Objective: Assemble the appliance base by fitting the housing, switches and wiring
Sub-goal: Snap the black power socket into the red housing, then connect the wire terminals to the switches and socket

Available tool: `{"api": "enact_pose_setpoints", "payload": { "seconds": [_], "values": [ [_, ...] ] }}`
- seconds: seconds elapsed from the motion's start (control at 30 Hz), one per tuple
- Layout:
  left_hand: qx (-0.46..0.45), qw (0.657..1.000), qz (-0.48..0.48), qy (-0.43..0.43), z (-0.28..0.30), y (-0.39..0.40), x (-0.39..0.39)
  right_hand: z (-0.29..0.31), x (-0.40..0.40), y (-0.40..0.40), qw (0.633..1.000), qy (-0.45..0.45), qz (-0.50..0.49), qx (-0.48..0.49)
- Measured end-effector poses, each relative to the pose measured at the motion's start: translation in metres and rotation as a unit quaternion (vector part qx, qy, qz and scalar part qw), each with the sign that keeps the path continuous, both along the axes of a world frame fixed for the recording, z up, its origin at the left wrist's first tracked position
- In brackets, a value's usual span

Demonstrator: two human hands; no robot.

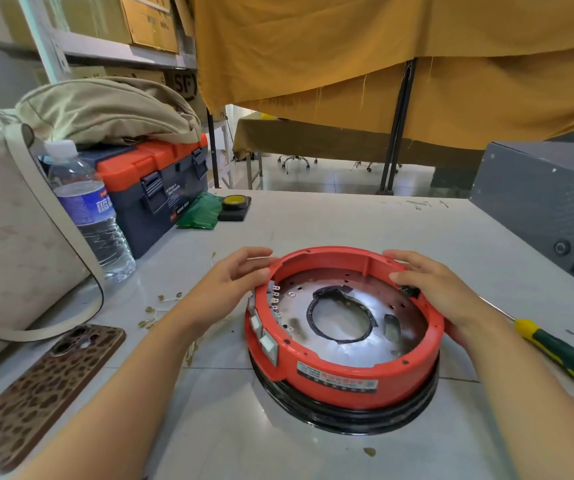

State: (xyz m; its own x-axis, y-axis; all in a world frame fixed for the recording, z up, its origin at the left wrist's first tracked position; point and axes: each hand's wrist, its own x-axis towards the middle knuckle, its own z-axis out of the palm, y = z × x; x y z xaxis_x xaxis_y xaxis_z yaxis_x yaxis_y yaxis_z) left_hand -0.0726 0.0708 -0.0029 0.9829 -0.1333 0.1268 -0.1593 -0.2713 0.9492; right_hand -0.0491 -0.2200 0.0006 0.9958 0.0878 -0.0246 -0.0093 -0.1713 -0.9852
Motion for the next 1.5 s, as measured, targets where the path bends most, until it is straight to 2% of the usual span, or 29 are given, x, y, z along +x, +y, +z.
{"api": "enact_pose_setpoints", "payload": {
  "seconds": [0.1,0.2,0.33,0.53,0.63,0.9,1.1,1.27,1.33,1.5],
  "values": [
    [0.041,0.994,0.085,-0.045,-0.003,0.020,0.002,-0.003,0.000,-0.003,1.000,-0.010,-0.016,0.021],
    [0.177,0.970,0.153,-0.065,-0.008,0.037,0.003,-0.003,-0.002,-0.001,0.999,-0.022,-0.026,0.007],
    [0.343,0.931,0.123,-0.036,-0.013,0.045,0.004,-0.003,-0.003,0.001,0.999,-0.032,-0.019,-0.010],
    [0.434,0.900,0.039,-0.007,-0.010,0.046,0.002,-0.006,-0.004,0.000,0.999,-0.041,-0.019,-0.026],
    [0.471,0.880,0.055,-0.030,-0.010,0.040,0.001,-0.006,-0.005,0.001,0.998,-0.047,-0.025,-0.039],
    [0.478,0.872,0.079,-0.062,-0.013,0.035,0.000,-0.005,-0.010,0.002,0.997,-0.057,-0.022,-0.048],
    [0.484,0.868,0.109,-0.013,-0.014,0.038,-0.002,-0.005,-0.009,0.003,0.997,-0.060,-0.017,-0.048],
    [0.458,0.881,0.119,-0.014,-0.013,0.033,-0.002,-0.006,-0.007,0.002,0.996,-0.060,-0.019,-0.061],
    [0.431,0.891,0.139,-0.028,-0.011,0.033,-0.002,-0.007,-0.007,0.002,0.996,-0.062,-0.018,-0.062],
    [0.290,0.937,0.192,-0.038,-0.009,0.033,-0.003,-0.007,-0.006,0.001,0.996,-0.063,-0.016,-0.054]
  ]
}}
